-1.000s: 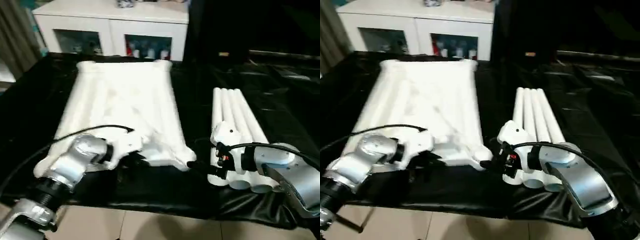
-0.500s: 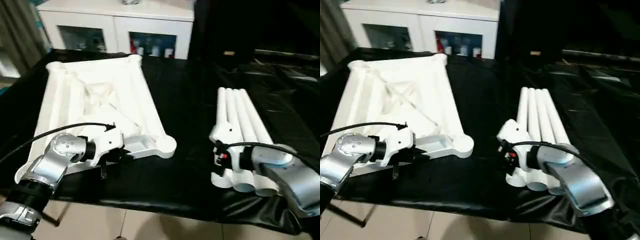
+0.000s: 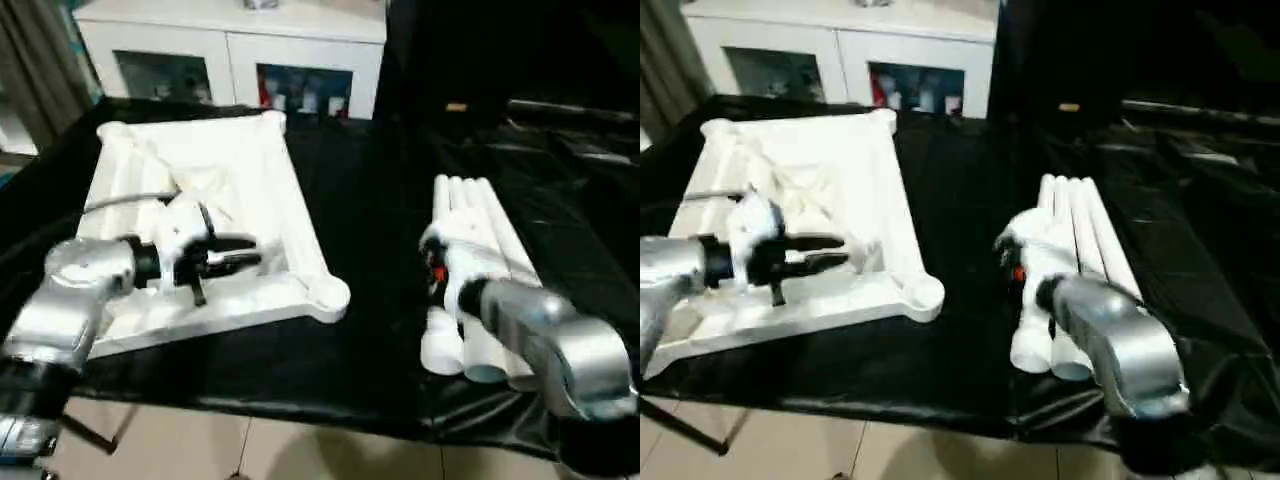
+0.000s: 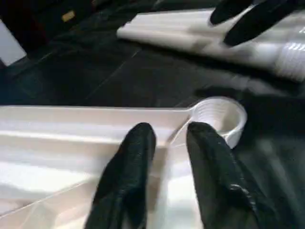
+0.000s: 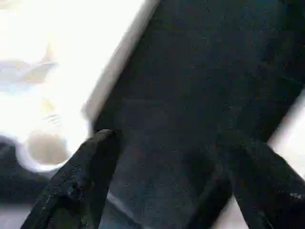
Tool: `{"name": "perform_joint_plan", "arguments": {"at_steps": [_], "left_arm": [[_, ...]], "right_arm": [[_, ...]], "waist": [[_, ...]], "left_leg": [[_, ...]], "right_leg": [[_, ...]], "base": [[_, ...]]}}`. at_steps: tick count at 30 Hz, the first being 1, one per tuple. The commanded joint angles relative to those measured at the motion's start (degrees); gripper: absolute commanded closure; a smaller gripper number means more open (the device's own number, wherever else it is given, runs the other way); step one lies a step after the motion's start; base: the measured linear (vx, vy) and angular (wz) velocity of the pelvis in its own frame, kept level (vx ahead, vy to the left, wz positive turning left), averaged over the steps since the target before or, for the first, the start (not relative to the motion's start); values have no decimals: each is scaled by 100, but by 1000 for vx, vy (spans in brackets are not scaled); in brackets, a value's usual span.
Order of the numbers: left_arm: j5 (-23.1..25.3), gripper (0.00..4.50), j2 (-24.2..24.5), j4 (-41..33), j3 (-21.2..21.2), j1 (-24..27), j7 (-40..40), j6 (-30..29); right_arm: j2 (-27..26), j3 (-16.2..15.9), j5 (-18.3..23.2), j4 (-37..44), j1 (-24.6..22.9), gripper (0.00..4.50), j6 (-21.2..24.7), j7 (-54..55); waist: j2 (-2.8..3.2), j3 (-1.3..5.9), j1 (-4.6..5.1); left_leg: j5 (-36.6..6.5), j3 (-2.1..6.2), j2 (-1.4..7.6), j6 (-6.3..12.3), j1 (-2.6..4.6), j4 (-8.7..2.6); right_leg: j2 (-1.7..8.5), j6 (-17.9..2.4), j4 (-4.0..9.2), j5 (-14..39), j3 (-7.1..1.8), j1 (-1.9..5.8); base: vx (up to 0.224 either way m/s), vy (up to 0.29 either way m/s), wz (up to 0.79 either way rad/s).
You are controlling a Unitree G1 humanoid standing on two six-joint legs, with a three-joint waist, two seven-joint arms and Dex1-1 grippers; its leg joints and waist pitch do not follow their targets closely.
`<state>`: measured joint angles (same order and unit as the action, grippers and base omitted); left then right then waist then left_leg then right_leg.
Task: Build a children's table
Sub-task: Move table base, then pick table leg
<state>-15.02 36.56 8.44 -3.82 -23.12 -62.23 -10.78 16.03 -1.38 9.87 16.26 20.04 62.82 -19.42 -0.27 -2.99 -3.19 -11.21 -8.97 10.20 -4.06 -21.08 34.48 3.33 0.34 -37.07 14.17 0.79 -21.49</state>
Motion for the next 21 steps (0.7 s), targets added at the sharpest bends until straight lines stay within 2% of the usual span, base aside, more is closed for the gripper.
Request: {"name": "perform_joint_plan", "arguments": {"at_steps": [1, 2, 3, 4, 5, 6, 7, 9, 10, 12, 14, 19, 21], "left_arm": [[-470, 304, -60, -807, 0, 269, 85, -748], [-555, 304, -71, -951, -3, 318, 105, -873], [-740, 304, -126, -1246, -29, 421, 161, -1066], [-743, 304, -148, -1296, -42, 442, 193, -1083], [-745, 304, -159, -1322, -49, 453, 209, -1091], [-722, 304, -167, -1377, -102, 491, 207, -1101], [-691, 304, -160, -1428, -147, 527, 188, -1144], [-611, 304, -131, -1445, -226, 557, 134, -1130], [-561, 304, -109, -1458, -276, 577, 97, -1125], [-563, 304, -77, -1550, -332, 594, 47, -1231], [-637, 304, -53, -1703, -362, 597, 52, -1437], [-667, 304, 7, -1872, -465, 616, 98, -1623], [-658, 304, 19, -1880, -488, 616, 93, -1628]], "right_arm": [[-143, 233, -203, 18, 26, 50, 513, 384], [-175, 252, -206, 45, 34, 36, 592, 436], [-254, 287, -245, 83, 114, 21, 925, 588], [-307, 326, -253, 79, 147, 12, 1036, 650], [-335, 346, -257, 76, 164, 9, 1093, 683], [-391, 382, -300, 30, 224, 4, 1263, 767], [-444, 412, -352, -20, 280, 4, 1392, 856], [-517, 475, -412, -92, 335, 4, 1454, 961], [-566, 518, -451, -136, 370, 4, 1485, 1032], [-601, 582, -511, -172, 462, 4, 1709, 1129], [-639, 650, -504, -200, 551, 4, 1865, 1161], [-828, 812, -390, -302, 661, 4, 2261, 1174], [-920, 873, -365, -365, 664, 4, 2363, 1177]], "waist": [[26, 358, 3], [38, 368, -7], [0, 362, -15], [14, 361, -24], [28, 343, -28], [7, 341, -29], [13, 323, -23], [21, 313, -15], [23, 312, -17], [-16, 320, -11], [6, 336, -15], [-30, 332, -20], [-16, 335, -23]], "left_leg": [[-236, 6, 196, -271, 88, -396], [-133, 10, 190, -272, 85, -392], [-138, -9, 179, -253, 87, -390], [-113, -3, 172, -255, 75, -390], [-175, -6, 171, -264, 82, -400], [-222, -6, 173, -281, 84, -406], [-362, -2, 173, -332, 87, -423], [-554, -1, 177, -439, 103, -444], [-557, -4, 181, -463, 107, -445], [-514, -3, 173, -464, 103, -451], [-371, 0, 171, -474, 98, -442], [-291, -7, 161, -427, 86, -441], [-279, -8, 162, -448, 90, -440]], "right_leg": [[323, -1314, 333, -666, -201, 228], [324, -1317, 317, -819, -198, 232], [305, -1286, 337, -797, -200, 230], [307, -1280, 325, -808, -203, 242], [303, -1227, 349, -675, -202, 220], [304, -1195, 360, -580, -201, 223], [307, -1126, 379, -336, -205, 218], [316, -991, 410, 84, -218, 200], [317, -954, 416, 115, -223, 193], [306, -885, 411, 81, -224, 196], [303, -878, 384, -134, -222, 195], [294, -860, 383, -258, -217, 200], [299, -856, 381, -251, -217, 198]], "base": [[0, 0, 0], [0, 0, 0], [0, 0, 0], [0, 0, 0], [0, 0, 0], [0, 0, 0], [0, 0, 0], [0, 0, 0], [0, 0, 0], [0, 0, 0], [0, 0, 0], [0, 0, 0], [0, 0, 0]]}}
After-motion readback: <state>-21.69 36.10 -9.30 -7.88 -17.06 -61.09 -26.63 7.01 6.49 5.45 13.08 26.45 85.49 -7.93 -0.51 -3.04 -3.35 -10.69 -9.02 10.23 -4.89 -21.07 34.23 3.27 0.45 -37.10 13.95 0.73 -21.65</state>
